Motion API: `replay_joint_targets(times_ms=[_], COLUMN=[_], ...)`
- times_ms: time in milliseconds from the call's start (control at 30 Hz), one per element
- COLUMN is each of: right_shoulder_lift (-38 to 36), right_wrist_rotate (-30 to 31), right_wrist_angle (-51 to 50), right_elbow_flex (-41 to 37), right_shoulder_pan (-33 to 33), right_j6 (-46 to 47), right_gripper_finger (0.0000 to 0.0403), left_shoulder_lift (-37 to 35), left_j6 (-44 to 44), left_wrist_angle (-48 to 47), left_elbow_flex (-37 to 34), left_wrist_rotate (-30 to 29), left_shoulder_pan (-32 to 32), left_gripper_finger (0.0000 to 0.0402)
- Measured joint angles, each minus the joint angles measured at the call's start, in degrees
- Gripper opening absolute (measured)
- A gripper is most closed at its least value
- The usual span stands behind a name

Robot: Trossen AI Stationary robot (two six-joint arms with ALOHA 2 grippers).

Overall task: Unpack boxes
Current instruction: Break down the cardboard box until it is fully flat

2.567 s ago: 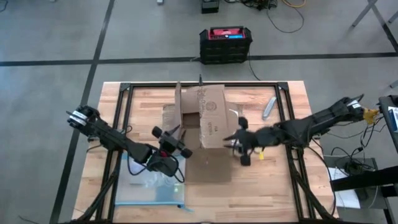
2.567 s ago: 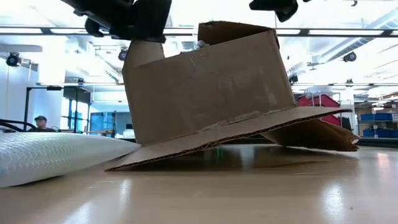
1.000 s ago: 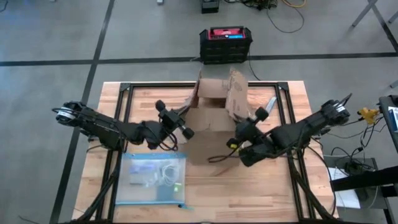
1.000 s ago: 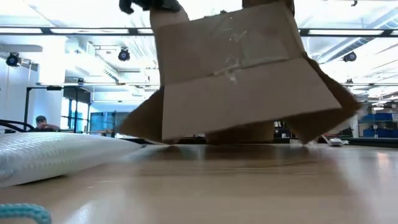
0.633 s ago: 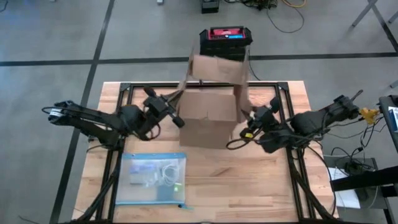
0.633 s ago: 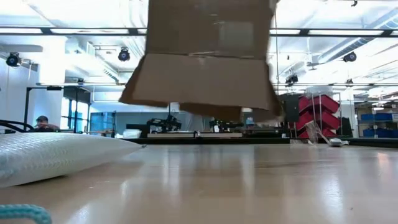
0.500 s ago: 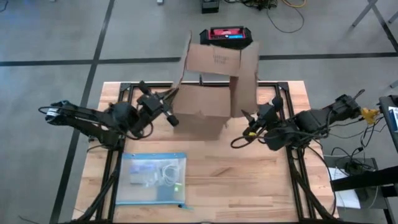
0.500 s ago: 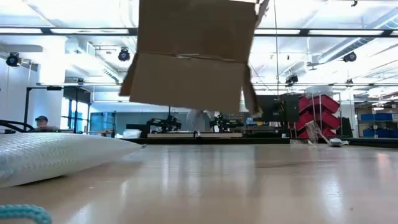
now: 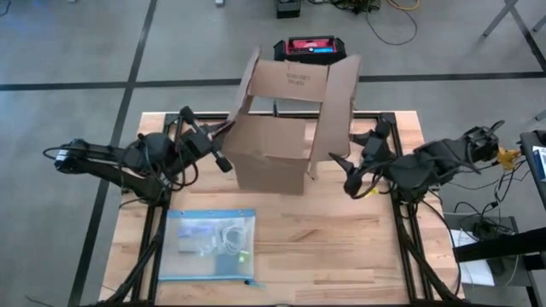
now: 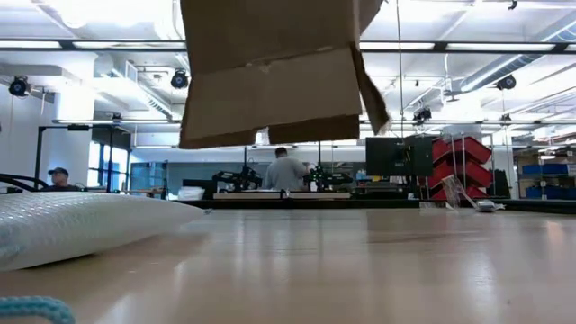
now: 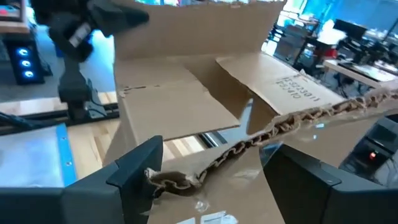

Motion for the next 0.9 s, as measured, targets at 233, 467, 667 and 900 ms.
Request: replay_joint_targets(times_ms=[233, 467, 667, 900], right_shoulder_lift=[0.4, 2.9, 4.5, 13.0], right_wrist_rotate=[-6.9, -10.4, -9.6, -5.3], right_wrist_angle=[-1.2, -7.4, -0.3, 0.8], right_elbow_flex=[0.1, -0.2, 0.5, -1.8], right_shoulder_pan=[0.2, 1.0, -0.6, -1.4], right_j6=[4.4, 12.4, 4.8, -0.5], right_gripper_finger=[0.0246, 0.0258, 0.024, 0.0183], left_shoulder_lift=[-1.6, -1.7, -0.9, 0.8], left_j6=[-0.2, -3.5, -8.4, -15.0], left_wrist_angle=[-3.2, -7.0, -5.0, -3.5], left_elbow_flex=[0.0, 0.0, 0.0, 0.0], left_wrist_rotate=[0.0, 7.4, 17.4, 24.9], left_shoulder_pan=[3.0, 3.9, 3.9, 3.8], left_gripper_finger=[0.0, 0.0, 0.0, 0.0])
